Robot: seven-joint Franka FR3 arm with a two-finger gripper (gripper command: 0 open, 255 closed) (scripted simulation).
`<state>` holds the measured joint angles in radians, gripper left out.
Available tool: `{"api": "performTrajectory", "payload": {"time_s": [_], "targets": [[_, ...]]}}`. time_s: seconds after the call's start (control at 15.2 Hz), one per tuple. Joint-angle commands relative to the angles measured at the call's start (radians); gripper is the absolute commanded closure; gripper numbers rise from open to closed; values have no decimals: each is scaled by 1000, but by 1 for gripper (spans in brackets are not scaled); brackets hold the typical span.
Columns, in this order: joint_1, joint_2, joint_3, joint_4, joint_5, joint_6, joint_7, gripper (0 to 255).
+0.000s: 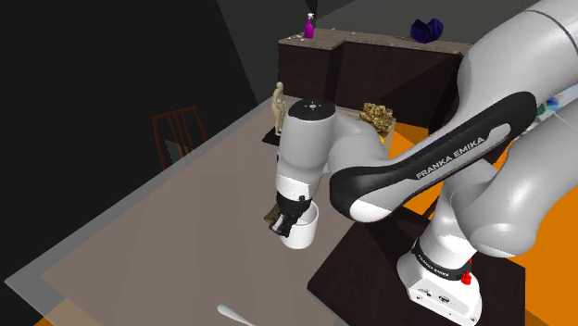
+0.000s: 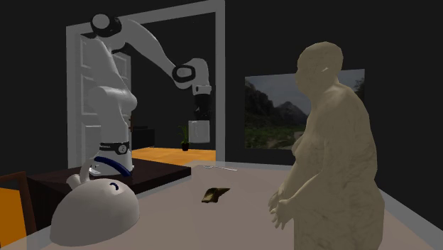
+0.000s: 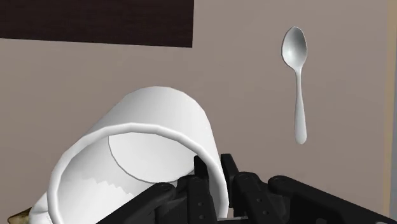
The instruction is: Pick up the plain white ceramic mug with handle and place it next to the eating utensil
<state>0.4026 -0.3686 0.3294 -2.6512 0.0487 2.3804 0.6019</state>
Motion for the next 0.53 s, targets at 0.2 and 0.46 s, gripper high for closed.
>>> {"api": "performTrajectory", "payload": {"time_s": [0.2, 0.46], "targets": [[87, -86, 83, -58, 67, -29, 112, 255], [89, -58, 103, -80, 66, 20, 132, 255]]}}
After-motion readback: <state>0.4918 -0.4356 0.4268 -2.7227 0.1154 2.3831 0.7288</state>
